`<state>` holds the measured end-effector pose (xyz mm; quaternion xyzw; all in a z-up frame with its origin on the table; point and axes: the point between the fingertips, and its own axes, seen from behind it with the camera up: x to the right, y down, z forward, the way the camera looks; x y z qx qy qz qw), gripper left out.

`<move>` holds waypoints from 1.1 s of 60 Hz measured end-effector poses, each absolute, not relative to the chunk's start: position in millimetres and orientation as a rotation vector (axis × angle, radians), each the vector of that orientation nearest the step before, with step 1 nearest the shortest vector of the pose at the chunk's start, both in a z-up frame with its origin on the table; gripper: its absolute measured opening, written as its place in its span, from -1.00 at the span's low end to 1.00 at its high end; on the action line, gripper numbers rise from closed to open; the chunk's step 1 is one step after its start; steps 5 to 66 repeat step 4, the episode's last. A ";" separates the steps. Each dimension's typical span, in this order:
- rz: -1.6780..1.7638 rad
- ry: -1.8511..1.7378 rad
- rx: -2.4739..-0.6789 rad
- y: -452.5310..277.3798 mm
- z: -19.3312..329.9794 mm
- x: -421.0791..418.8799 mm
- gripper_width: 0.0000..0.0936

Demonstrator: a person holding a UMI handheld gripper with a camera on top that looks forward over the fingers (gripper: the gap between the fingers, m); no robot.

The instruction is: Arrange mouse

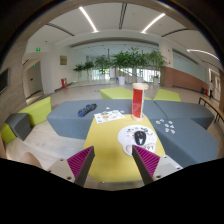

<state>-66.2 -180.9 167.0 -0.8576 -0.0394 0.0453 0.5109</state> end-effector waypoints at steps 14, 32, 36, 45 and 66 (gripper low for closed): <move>0.106 -0.074 -2.084 -184.9 156.5 -58.4 0.77; 0.106 -0.074 -2.084 -184.9 156.5 -58.4 0.77; 0.106 -0.074 -2.084 -184.9 156.5 -58.4 0.77; 0.106 -0.074 -2.084 -184.9 156.5 -58.4 0.77; 0.106 -0.074 -2.084 -184.9 156.5 -58.4 0.77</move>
